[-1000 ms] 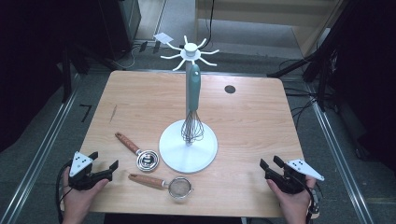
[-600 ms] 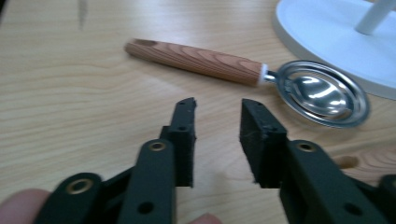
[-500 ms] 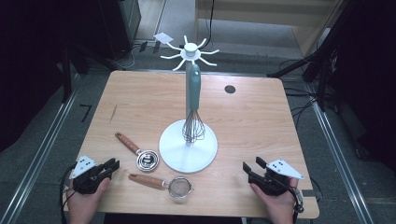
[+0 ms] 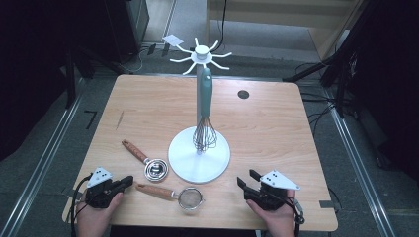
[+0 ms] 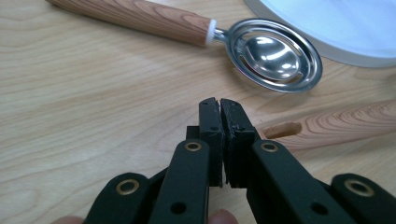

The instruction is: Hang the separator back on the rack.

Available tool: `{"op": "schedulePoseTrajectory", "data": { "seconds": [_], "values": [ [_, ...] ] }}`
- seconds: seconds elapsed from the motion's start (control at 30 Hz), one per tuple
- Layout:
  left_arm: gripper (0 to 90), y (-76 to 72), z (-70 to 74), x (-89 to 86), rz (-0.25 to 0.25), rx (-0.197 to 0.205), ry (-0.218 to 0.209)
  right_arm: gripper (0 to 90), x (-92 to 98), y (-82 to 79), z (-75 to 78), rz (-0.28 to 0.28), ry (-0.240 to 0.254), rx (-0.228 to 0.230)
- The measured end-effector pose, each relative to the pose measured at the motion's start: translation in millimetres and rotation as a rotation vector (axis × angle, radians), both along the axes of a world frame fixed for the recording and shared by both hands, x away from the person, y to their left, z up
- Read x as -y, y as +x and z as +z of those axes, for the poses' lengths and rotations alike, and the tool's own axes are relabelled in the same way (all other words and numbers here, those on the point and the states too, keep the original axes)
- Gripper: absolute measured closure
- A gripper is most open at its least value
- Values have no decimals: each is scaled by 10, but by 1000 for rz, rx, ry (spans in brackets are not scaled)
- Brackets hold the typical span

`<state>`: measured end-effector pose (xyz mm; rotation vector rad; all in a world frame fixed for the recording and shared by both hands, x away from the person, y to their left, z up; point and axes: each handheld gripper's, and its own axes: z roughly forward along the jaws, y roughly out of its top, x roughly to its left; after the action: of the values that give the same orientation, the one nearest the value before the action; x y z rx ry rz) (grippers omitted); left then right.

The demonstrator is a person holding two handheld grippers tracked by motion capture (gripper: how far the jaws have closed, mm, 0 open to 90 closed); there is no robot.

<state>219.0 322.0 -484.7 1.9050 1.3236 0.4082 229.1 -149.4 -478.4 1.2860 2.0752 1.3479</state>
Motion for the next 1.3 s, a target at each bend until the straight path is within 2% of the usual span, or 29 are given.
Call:
{"op": "schedulePoseTrajectory", "data": {
  "seconds": [0.13, 0.3, 0.43, 0.57, 0.67, 0.77, 0.87, 0.97, 1.07, 1.17, 1.3],
  "values": [
    [881, -20, -17, 73, -14, -11, 11, 476, -120, -45, 32, 36, 3, 4],
    [870, -36, -31, 113, -21, -17, -28, 513, -278, -104, 80, 65, -4, 7],
    [867, -56, -33, 182, -36, -19, -20, 557, -430, -155, 104, 118, 6, -5],
    [865, -76, -27, 253, -32, -10, -12, 650, -554, -185, 91, 191, 7, -29],
    [870, -80, -27, 320, -20, -3, -28, 747, -608, -194, 89, 241, 16, -49],
    [872, -84, -37, 414, -31, -6, -17, 819, -663, -201, 75, 289, 8, -62],
    [868, -95, -38, 504, -36, -3, 1, 839, -706, -202, 44, 315, -14, -82],
    [865, -84, -44, 556, -28, 1, 2, 856, -746, -205, 14, 350, -46, -105],
    [854, -75, -26, 578, -18, 5, -3, 856, -751, -203, -17, 354, -67, -135],
    [852, -131, 31, 527, -23, 16, -15, 857, -732, -200, -44, 350, -80, -144],
    [873, -210, 59, 383, -27, -18, -36, 859, -698, -182, -54, 343, -75, -148]
  ]
}}
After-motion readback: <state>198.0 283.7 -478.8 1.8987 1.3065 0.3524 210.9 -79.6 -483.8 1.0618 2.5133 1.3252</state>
